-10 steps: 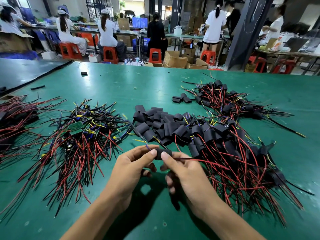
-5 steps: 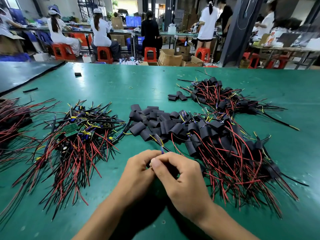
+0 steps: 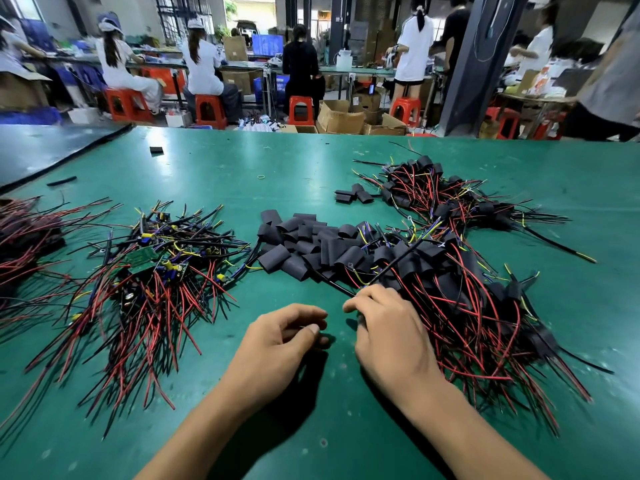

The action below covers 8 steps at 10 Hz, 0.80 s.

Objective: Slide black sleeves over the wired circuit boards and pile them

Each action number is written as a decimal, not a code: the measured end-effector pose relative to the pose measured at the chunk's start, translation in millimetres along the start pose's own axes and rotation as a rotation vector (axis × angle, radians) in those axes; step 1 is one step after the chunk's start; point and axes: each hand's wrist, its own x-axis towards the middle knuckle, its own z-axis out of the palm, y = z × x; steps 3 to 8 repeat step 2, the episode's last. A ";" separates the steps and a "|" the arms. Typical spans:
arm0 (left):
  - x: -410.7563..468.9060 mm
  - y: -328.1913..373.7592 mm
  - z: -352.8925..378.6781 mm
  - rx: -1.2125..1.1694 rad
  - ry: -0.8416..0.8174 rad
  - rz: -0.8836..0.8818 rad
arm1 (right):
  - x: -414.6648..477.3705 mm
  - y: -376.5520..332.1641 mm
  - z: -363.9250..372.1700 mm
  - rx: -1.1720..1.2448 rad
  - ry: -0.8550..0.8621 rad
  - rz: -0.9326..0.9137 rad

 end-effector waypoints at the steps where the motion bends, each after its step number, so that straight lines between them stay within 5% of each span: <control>1: 3.7 -1.0 -7.4 0.131 0.161 0.048 | 0.3 -4.7 -2.5 0.056 -0.003 0.033; 2: 6.9 -0.4 -13.6 0.178 0.260 0.048 | 7.2 -9.5 -17.4 0.339 0.118 0.108; 8: 6.9 -0.4 -13.6 0.178 0.260 0.048 | 7.2 -9.5 -17.4 0.339 0.118 0.108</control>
